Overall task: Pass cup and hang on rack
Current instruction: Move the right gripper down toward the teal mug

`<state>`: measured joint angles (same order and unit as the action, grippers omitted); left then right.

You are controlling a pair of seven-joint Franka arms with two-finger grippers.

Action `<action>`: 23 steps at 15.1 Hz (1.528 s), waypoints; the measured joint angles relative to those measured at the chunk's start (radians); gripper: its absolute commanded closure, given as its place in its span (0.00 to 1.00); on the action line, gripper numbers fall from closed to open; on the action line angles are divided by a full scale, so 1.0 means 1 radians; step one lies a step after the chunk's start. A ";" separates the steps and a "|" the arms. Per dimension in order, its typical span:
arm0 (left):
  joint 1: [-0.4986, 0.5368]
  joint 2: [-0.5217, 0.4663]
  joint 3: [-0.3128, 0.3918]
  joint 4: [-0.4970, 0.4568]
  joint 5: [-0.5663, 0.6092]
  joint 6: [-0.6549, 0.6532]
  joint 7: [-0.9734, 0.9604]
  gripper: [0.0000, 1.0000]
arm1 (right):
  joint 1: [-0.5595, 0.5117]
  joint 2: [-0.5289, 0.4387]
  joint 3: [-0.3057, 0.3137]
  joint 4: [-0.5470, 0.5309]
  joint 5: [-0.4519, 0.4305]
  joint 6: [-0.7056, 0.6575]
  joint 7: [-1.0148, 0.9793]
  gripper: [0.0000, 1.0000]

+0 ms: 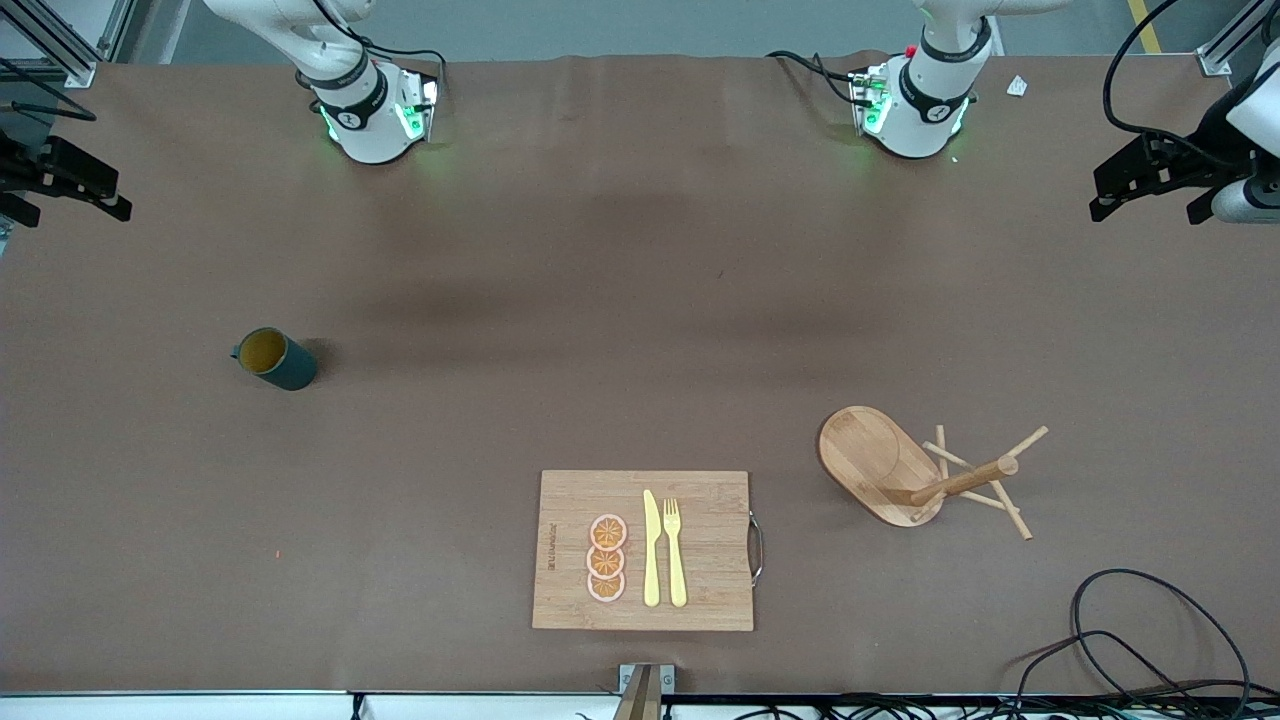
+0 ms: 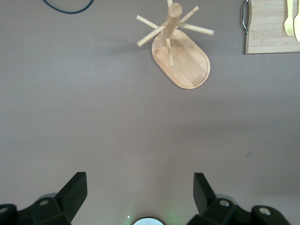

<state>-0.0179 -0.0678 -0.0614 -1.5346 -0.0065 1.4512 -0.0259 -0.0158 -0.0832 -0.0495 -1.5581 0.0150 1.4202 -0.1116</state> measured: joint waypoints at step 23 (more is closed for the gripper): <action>0.040 0.065 -0.003 0.001 -0.001 -0.002 0.003 0.00 | -0.072 0.317 -0.007 -0.113 0.000 0.327 -0.288 0.00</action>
<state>0.0218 -0.0025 -0.0648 -1.5337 -0.0074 1.4497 -0.0233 -0.0879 0.2342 -0.0570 -1.6713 0.0146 1.7476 -0.3993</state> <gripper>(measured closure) 0.000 0.000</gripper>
